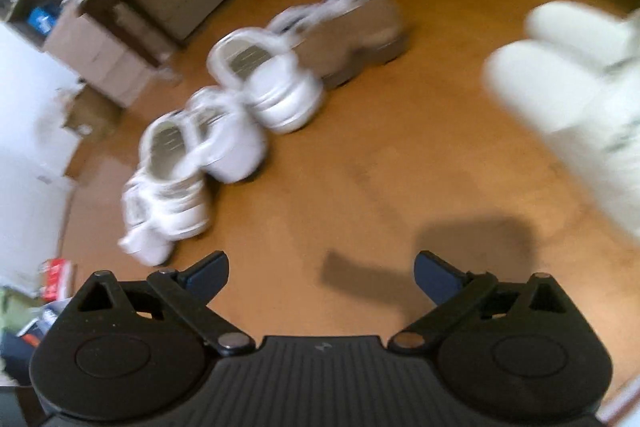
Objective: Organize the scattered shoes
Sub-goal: 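Move the left gripper to the white Croc with purple charm in the row, then close the left gripper on the rim of the white Croc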
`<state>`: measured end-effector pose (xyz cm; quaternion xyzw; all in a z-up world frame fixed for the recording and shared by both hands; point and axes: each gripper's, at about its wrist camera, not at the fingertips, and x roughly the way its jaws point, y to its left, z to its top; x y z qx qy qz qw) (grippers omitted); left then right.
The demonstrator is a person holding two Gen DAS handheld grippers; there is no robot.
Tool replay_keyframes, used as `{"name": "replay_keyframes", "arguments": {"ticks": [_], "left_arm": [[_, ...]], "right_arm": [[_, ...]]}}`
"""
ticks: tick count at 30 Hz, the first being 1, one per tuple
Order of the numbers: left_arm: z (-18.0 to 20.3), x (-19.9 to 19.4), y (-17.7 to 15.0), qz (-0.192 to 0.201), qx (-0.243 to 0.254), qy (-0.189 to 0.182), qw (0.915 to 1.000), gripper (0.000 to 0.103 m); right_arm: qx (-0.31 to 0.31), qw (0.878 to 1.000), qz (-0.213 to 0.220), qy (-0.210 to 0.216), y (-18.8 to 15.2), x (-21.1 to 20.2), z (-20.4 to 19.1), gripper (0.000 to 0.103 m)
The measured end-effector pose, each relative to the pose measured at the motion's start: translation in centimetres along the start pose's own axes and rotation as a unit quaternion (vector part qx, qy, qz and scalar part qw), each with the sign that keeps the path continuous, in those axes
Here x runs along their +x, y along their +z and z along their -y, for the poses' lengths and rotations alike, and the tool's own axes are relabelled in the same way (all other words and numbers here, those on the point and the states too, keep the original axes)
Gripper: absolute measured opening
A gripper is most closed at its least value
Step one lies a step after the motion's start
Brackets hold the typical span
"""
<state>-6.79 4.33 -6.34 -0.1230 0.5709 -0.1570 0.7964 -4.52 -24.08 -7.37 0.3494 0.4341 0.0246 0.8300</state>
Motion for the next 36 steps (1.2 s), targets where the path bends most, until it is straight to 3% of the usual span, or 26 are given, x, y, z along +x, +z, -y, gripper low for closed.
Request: {"name": "replay_keyframes", "arguments": {"ticks": [2,3,5,7,11,12,14,16,19,23,28,29,31,32,36], "left_arm": [[-2.0,-1.2,1.2,0.028,-0.021,0.023,0.9991,0.079],[-3.2,-1.8,1.9,0.042,-0.033,0.035,0.9979,0.08],[-5.3,-2.7,3.2,0.064,-0.056,0.055,0.9949,0.08],[-6.8,-3.4,4.3,0.08,-0.073,0.067,0.9918,0.081],[-7.7,-3.6,7.0,0.094,-0.078,0.077,0.9895,0.082],[-7.6,-3.6,7.7,0.095,-0.073,0.077,0.9898,0.082],[-6.9,-3.3,9.3,0.108,-0.055,0.083,0.9892,0.082],[-5.0,-2.7,11.5,0.139,-0.019,0.123,0.9824,0.088],[-3.0,-1.5,14.2,0.154,0.014,0.14,0.9781,0.089],[-1.8,0.3,17.1,0.168,0.042,0.167,0.9707,0.089],[-0.5,2.5,20.5,0.185,0.073,0.203,0.9588,0.088],[-0.3,3.0,21.2,0.188,0.079,0.211,0.9561,0.085],[0.2,3.8,22.6,0.195,0.091,0.225,0.9504,0.063],[0.5,4.3,23.3,0.198,0.098,0.232,0.9474,0.061],[1.5,5.7,25.4,0.207,0.125,0.258,0.9354,0.06]], "right_arm": [[-0.024,0.999,-0.019,0.024,0.0,1.2,-2.8,0.099],[-0.036,0.998,-0.028,0.035,0.0,1.8,-4.1,0.094],[-0.055,0.997,-0.013,0.051,-0.1,2.0,-5.4,0.08],[-0.074,0.995,0.002,0.067,-0.1,2.2,-6.6,0.075],[-0.112,0.988,0.032,0.099,-0.2,2.6,-9.1,0.049],[-0.121,0.986,0.04,0.107,-0.2,2.7,-9.8,0.038],[-0.145,0.982,0.05,0.107,-0.2,3.2,-10.6,0.029],[-0.173,0.979,0.056,0.094,-0.1,3.9,-11.2,0.029],[-0.21,0.974,0.053,0.065,0.7,5.3,-11.7,0.031],[-0.242,0.968,0.058,0.034,1.6,6.1,-11.5,0.055],[-0.21,0.975,0.053,0.039,3.2,7.1,-9.5,0.057],[-0.201,0.977,0.056,0.042,3.4,7.1,-9.2,0.057],[-0.168,0.982,0.075,0.05,3.8,6.6,-8.2,0.057],[-0.143,0.984,0.085,0.058,4.1,6.1,-7.7,0.058],[-0.142,0.984,0.089,0.063,4.5,5.5,-7.7,0.058]]}}
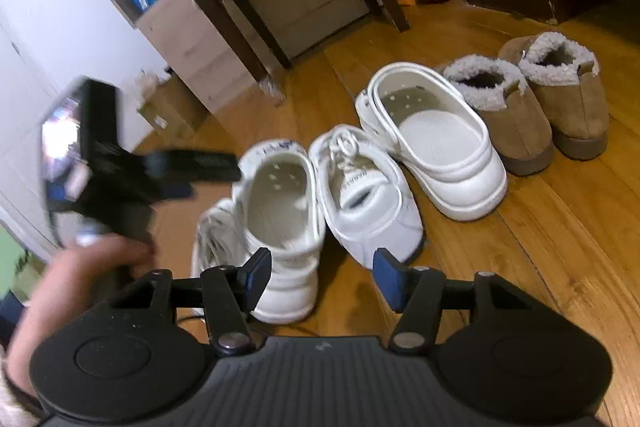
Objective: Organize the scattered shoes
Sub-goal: 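Close the left gripper on the rim of the white Croc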
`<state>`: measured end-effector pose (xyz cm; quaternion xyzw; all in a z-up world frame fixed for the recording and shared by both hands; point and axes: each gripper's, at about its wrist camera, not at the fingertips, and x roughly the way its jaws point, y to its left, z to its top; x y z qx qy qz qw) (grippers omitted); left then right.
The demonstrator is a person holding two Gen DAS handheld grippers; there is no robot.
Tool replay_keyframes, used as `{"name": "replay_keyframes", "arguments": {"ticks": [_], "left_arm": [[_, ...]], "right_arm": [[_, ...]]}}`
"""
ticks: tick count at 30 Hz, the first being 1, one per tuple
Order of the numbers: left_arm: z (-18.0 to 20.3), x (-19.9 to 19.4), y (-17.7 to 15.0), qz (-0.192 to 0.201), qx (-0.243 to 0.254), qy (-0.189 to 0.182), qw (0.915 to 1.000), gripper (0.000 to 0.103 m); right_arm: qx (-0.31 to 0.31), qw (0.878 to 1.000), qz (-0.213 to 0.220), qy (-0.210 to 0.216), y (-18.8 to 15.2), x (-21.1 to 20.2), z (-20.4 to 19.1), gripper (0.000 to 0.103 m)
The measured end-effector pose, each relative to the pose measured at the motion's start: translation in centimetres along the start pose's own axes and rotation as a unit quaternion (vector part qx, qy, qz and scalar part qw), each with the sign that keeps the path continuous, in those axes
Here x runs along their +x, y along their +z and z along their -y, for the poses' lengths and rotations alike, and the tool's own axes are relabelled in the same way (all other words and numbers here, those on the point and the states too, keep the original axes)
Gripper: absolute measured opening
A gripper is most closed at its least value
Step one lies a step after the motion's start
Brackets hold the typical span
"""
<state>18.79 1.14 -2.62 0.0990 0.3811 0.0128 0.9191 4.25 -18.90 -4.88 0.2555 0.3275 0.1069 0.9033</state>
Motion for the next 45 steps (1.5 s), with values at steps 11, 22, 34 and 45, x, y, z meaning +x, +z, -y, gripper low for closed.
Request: {"name": "replay_keyframes", "arguments": {"ticks": [11,22,34,45], "left_arm": [[3.7,1.6,0.5,-0.022,0.119,0.002,0.9927,0.089],[3.8,6.0,0.8,-0.035,0.098,0.044,0.9936,0.051],[1.2,3.1,-0.7,0.004,0.012,0.035,0.9993,0.021],[-1.2,-1.9,-4.7,0.018,-0.027,-0.013,0.9994,0.014]], "right_arm": [[-0.027,0.998,-0.041,-0.026,-0.6,1.9,-0.6,0.065],[-0.024,0.998,-0.048,-0.025,-0.2,2.7,0.0,0.08],[-0.029,0.996,-0.073,-0.041,-0.3,3.0,-0.8,0.083],[-0.045,0.992,-0.106,-0.044,-0.3,2.7,-1.8,0.084]]}}
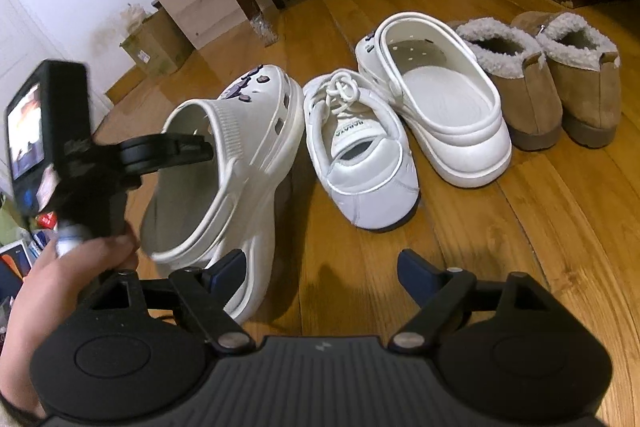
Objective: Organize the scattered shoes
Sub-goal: 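Close the left gripper on the rim of the white Croc, then lift the white Croc with the left gripper away from the row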
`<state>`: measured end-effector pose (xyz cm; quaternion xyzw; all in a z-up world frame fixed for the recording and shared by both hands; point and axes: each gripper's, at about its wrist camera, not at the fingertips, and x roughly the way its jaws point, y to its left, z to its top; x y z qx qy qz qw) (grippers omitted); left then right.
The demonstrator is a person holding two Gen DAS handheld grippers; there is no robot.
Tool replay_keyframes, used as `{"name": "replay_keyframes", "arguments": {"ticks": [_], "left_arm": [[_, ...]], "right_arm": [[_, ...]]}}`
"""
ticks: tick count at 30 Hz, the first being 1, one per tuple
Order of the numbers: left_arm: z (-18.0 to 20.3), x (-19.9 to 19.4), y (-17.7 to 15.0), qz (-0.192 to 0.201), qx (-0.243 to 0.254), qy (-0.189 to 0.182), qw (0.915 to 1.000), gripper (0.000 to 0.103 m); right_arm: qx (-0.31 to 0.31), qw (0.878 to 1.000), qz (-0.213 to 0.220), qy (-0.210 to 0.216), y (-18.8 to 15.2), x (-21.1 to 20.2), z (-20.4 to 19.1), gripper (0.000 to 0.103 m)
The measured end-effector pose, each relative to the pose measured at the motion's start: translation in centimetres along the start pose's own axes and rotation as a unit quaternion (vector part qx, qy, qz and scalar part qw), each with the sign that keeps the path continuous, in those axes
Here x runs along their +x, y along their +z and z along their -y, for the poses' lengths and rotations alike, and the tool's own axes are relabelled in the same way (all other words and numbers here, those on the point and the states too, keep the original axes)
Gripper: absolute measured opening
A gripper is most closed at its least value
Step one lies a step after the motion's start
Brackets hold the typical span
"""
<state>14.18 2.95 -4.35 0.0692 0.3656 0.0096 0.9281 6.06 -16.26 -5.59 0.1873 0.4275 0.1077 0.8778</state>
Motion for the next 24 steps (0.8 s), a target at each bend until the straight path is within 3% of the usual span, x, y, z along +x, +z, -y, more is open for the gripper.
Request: {"name": "replay_keyframes", "arguments": {"ticks": [10,15,24], "left_arm": [[0.1,-5.9,-3.3,-0.011,-0.006,-0.038,0.9992,0.014],[0.6,-8.2,-5.2,-0.029,-0.001,-0.054,0.9981,0.014],[3.0,-10.7,-9.8,-0.072,0.012,-0.122,0.9899,0.015]], "right_arm": [[-0.038,0.999,-0.033,-0.006,0.1,-1.7,-1.7,0.085],[-0.071,0.997,-0.021,-0.005,0.5,-3.9,-1.9,0.085],[-0.071,0.997,0.009,-0.032,1.3,-8.4,-0.7,0.085]]}}
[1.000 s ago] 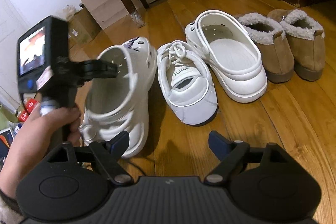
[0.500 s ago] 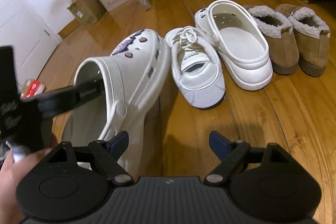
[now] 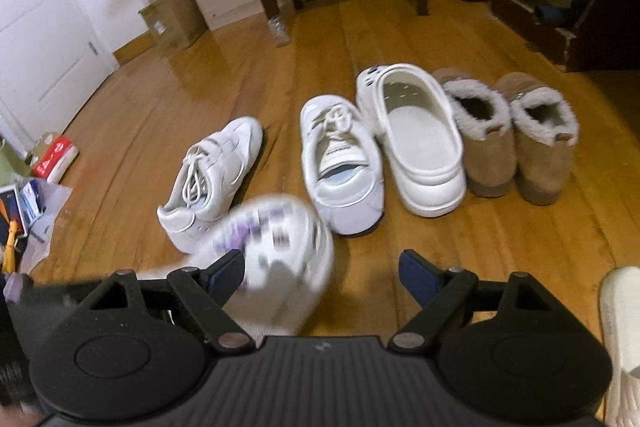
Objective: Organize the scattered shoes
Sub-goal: 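Lift the white Croc with the left gripper away from the row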
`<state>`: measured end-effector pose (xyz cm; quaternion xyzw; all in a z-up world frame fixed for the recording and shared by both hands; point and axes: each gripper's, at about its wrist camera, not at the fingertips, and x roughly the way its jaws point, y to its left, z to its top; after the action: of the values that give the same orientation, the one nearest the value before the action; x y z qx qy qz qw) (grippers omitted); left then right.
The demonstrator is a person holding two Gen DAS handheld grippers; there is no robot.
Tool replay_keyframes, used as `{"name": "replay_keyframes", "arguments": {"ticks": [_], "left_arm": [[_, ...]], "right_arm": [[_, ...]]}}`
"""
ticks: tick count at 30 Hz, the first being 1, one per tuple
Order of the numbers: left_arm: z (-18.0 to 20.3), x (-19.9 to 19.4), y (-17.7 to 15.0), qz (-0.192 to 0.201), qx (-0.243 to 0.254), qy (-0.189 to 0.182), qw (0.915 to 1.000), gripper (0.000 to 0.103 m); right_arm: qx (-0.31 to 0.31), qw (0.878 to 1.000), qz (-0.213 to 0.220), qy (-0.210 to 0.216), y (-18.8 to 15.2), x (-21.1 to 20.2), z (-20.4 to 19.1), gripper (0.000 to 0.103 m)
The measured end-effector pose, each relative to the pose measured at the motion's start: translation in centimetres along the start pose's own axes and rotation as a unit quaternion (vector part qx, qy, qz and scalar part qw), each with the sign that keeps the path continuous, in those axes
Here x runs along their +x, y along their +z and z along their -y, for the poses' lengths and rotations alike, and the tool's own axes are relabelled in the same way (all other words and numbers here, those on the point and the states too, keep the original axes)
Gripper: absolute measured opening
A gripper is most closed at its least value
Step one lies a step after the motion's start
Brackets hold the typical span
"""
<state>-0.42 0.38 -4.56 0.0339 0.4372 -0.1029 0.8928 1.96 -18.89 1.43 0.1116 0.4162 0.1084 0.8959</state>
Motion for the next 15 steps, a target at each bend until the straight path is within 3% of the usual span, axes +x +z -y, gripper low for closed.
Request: {"name": "replay_keyframes", "arguments": {"ticks": [2,4,6,9,15], "left_arm": [[0.6,1.0,-1.3,-0.011,-0.006,-0.023,0.9997,0.019],[0.5,2.8,-2.3,-0.058,-0.027,-0.054,0.9965,0.03],[-0.3,3.3,-2.7,-0.089,-0.058,-0.073,0.9916,0.034],[-1.3,1.9,-3.3,-0.089,-0.065,-0.078,0.9909,0.061],[-4.1,-0.4,-5.8,-0.127,-0.085,-0.087,0.9843,0.065]], "right_arm": [[0.0,1.0,0.006,-0.006,0.2,-1.0,0.4,0.086],[-0.001,1.0,0.01,-0.009,0.1,-1.3,0.4,0.089],[0.003,1.0,0.005,-0.013,-0.1,-1.1,0.4,0.09],[0.008,1.0,-0.003,-0.015,-0.6,-1.0,0.2,0.09],[-0.02,0.999,-0.03,-0.009,-1.9,0.5,-1.5,0.092]]}}
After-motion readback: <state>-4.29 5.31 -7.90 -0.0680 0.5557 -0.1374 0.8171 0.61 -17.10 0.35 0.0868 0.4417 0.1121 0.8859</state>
